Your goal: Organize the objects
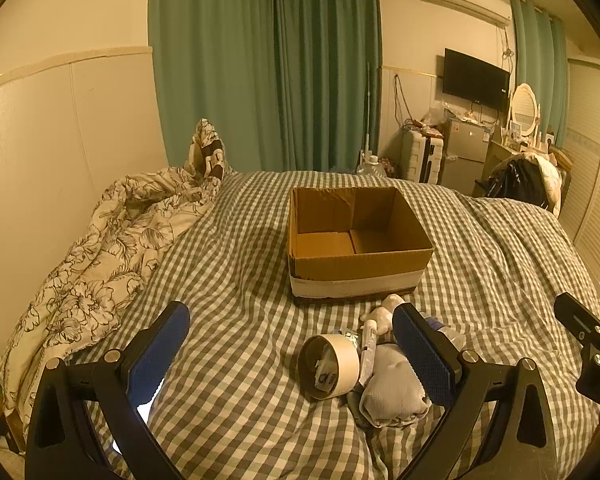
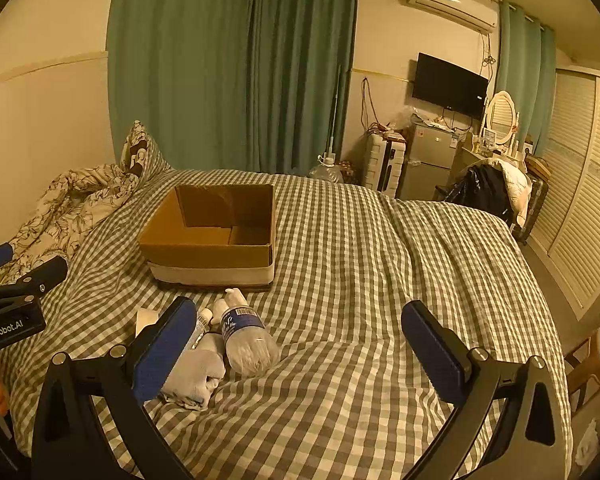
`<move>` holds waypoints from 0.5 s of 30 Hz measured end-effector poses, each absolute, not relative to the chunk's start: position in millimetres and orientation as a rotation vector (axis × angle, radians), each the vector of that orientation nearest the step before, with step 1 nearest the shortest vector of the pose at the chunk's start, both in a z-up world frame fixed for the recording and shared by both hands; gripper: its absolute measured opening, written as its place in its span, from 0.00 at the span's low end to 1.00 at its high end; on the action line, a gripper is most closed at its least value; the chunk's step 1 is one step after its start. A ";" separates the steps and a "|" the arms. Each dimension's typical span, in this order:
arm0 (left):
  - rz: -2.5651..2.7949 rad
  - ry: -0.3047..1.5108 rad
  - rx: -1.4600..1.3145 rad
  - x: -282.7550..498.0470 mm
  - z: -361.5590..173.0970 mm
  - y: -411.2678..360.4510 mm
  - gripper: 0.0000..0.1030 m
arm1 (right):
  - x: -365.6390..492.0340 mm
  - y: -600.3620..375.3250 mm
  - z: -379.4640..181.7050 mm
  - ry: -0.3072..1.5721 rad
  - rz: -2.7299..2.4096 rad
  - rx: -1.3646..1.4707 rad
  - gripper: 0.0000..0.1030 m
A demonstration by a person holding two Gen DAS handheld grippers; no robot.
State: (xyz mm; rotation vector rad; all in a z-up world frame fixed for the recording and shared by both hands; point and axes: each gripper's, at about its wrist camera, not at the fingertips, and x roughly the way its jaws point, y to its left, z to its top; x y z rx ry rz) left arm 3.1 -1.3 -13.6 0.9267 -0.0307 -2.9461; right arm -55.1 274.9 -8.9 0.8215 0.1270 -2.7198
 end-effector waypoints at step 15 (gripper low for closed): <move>-2.927 -0.044 0.938 3.1 -18.2 0.5 1.00 | -54.7 267.3 -16.4 0.141 -2.682 0.840 1.00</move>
